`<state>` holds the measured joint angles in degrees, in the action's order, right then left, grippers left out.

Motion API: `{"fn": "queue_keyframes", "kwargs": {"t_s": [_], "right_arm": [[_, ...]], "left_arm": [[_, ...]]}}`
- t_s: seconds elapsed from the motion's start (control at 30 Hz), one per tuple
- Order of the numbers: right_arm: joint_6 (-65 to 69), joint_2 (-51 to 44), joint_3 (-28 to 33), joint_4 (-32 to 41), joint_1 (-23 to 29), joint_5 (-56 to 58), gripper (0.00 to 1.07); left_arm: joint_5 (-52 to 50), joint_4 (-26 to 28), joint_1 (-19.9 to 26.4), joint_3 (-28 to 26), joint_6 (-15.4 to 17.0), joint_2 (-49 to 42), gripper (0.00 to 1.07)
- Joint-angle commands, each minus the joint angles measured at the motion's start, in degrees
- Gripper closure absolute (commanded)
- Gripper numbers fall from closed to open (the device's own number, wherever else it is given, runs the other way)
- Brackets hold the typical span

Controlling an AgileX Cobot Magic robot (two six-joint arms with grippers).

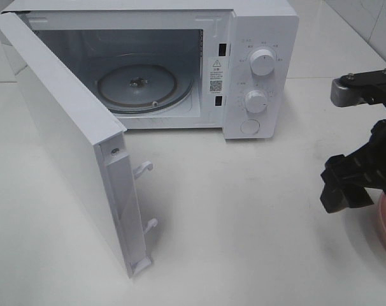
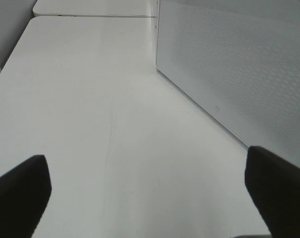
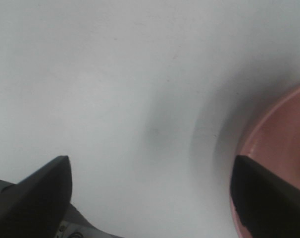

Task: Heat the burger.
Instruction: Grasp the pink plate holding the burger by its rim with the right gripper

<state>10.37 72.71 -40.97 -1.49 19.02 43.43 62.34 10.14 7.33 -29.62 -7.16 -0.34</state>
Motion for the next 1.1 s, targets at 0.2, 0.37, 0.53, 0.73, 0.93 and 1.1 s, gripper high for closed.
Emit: {"fn": "queue_keyframes", "kwargs": {"t_s": [0.2, 0.37, 0.53, 0.73, 0.93, 1.1], "right_arm": [[-0.8, -0.11, 0.06, -5.1, -6.65, 2.75, 0.16], [-0.8, 0.74, 0.06, -5.1, -9.97, 2.69, 0.17], [-0.86, 3.72, 0.06, -6.59, -11.69, 2.23, 0.18], [-0.86, 9.22, 0.06, -6.82, -11.69, -0.34, 0.2], [-0.92, 14.27, 0.06, -6.82, -11.69, -2.86, 0.2], [-1.09, 17.7, 0.06, -6.82, -11.69, -4.35, 0.21]], "left_arm": [[-0.8, 0.11, -0.11, 0.0, 0.17, -0.86, 0.07], [-0.8, 0.11, -0.11, 0.0, 0.17, -0.86, 0.07], [-0.8, 0.11, -0.11, 0.0, 0.17, -0.86, 0.07], [-0.8, 0.11, -0.11, 0.0, 0.17, -0.86, 0.07], [-0.8, 0.11, -0.11, 0.0, 0.17, -0.86, 0.07], [-0.8, 0.11, -0.11, 0.0, 0.17, -0.86, 0.07]]}}
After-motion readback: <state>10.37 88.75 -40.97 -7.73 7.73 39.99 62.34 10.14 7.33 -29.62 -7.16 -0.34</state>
